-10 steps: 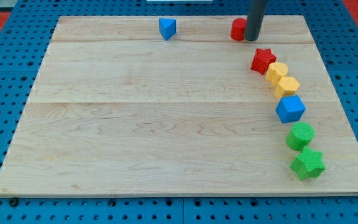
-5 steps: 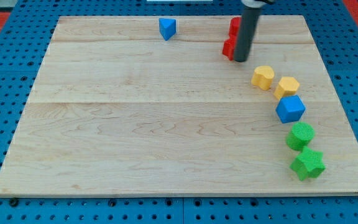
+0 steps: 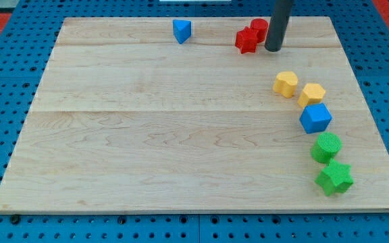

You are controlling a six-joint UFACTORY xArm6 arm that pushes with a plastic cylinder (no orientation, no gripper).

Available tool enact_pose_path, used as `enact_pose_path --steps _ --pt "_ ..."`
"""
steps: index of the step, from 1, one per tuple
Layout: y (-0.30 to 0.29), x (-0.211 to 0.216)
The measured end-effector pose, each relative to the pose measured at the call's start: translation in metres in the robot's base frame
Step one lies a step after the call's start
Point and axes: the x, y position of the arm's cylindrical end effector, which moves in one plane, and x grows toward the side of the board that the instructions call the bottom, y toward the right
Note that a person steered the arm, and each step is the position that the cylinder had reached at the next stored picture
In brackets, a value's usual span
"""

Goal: Place the red blocks horizontally at the right side of the blue triangle

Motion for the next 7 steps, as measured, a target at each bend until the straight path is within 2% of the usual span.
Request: enact_pose_path --steps 1,2,3,4,6,7 --pt "-0.026 -0.004" --pt "-0.082 -0.004" --pt "-0.072 0.011" --pt "-0.106 0.013" --pt "-0.083 -0.011" --pt "-0.028 0.027"
